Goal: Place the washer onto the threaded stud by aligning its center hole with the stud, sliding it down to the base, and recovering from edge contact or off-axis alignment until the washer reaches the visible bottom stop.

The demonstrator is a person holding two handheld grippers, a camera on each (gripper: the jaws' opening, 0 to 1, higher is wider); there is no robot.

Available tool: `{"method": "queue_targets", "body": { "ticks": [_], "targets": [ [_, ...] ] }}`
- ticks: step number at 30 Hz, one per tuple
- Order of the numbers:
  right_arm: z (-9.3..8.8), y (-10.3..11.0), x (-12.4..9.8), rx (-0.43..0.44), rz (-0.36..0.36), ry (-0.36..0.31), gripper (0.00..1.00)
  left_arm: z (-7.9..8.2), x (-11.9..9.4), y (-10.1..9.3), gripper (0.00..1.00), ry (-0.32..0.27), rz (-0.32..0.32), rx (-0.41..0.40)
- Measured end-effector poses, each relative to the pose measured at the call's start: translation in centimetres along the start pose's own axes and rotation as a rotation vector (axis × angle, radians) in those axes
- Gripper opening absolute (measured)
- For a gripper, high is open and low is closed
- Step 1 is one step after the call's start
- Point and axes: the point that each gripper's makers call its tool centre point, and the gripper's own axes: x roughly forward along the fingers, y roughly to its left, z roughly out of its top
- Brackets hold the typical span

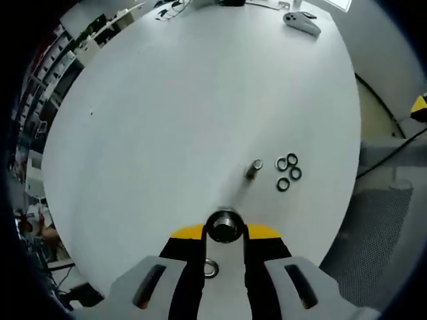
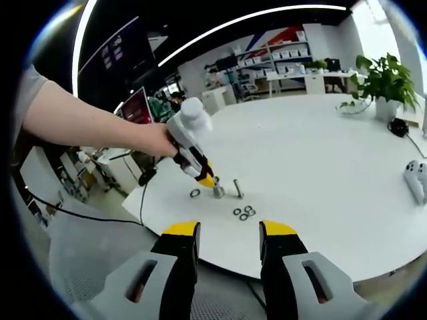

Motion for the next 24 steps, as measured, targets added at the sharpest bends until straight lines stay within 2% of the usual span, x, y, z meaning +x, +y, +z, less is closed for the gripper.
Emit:
{"method": "queue_targets", "body": {
  "ticks": [19,24],
  "targets": [
    [-0.3,0.2,0.0,-0.008,0.004,0.016,0.37,-0.8,2.7,-0.6,0.19,0.058,-0.007,0.031],
    [-0.4,0.4,0.1,-0.018,0.012,0.023,0.37,-0.7,2.7,-0.5,0.19,0.043,0.004,0.025]
  ]
}}
